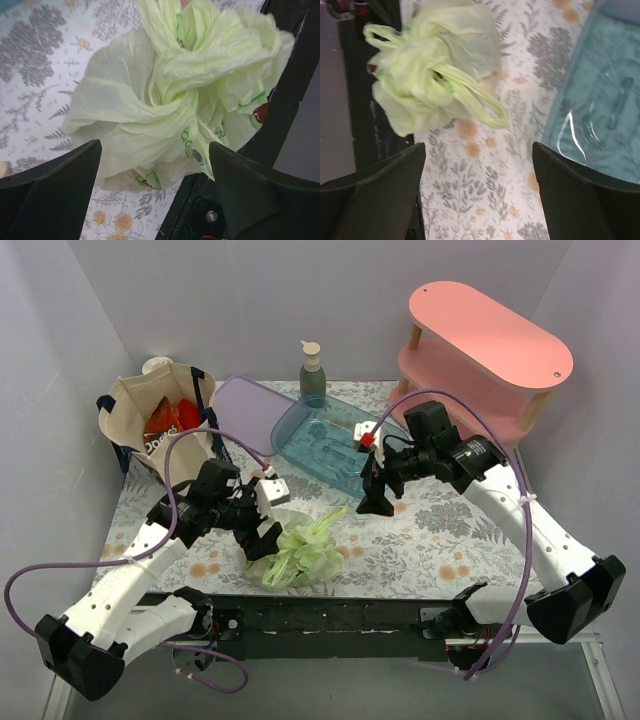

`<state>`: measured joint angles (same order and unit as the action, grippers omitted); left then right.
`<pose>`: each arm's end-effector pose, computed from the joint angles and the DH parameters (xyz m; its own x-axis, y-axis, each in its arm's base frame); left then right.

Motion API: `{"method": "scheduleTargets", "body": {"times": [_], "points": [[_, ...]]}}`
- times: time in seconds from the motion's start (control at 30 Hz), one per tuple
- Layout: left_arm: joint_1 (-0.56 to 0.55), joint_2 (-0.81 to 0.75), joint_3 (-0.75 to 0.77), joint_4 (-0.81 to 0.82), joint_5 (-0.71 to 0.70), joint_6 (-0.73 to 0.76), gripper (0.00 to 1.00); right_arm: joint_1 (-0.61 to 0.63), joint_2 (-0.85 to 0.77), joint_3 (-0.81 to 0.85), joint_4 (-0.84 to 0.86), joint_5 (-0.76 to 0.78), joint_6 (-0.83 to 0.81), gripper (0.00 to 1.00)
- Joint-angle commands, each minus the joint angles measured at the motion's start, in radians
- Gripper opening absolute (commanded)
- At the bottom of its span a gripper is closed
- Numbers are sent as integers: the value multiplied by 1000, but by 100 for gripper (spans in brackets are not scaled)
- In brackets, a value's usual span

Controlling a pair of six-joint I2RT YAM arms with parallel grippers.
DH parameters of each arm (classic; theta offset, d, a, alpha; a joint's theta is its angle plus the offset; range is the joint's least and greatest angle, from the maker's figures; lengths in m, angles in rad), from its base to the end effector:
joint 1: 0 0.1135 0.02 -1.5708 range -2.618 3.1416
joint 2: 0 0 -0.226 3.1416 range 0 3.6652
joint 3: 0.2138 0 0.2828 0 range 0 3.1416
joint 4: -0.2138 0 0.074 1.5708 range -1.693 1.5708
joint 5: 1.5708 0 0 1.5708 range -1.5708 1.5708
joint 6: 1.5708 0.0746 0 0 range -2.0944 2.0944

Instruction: Untie the knot of the grocery bags and take out the mixed food

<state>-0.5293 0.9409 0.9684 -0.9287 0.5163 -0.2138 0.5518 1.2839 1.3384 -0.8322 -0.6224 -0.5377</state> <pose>0.1952 -0.1568 0.2548 -0.8106 0.2605 -0.5244 0.5440 0.6664 -0.5099 0.2537 0.2072 0.3108 -0.1139 -0.5587 -0.8215 -0.9757 0.2189 -0.0136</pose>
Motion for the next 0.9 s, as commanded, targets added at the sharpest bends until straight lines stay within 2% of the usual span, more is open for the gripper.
{"method": "scheduleTargets", "body": {"times": [0.0,0.2,0.4,0.53,0.57,0.63,0.67,0.7,0.73,0.77,0.87], "points": [[-1,-10,-97,83,7,-8,85,103,31,-47,31,-117,79,93],[-1,-14,-174,156,-41,-36,76,218,118,-36,139,-103,143,91],[-1,-48,-194,171,-36,-68,60,284,264,28,208,-126,238,90],[-1,-60,-201,171,-25,-62,44,326,314,57,226,-126,260,87],[-1,-60,-204,175,-25,-61,33,329,324,58,228,-128,262,85],[0,-68,-215,180,-21,-56,22,330,328,51,235,-116,260,67],[3,-71,-217,179,-19,-53,10,330,327,45,235,-106,257,60],[3,-73,-217,177,-21,-50,5,330,325,39,234,-100,248,49],[6,-79,-220,177,-25,-44,0,329,321,36,229,-99,222,42],[9,-83,-220,169,-32,-41,0,330,307,24,219,-94,210,36],[14,-93,-209,134,-80,-19,0,323,261,12,177,-53,147,7]]}}
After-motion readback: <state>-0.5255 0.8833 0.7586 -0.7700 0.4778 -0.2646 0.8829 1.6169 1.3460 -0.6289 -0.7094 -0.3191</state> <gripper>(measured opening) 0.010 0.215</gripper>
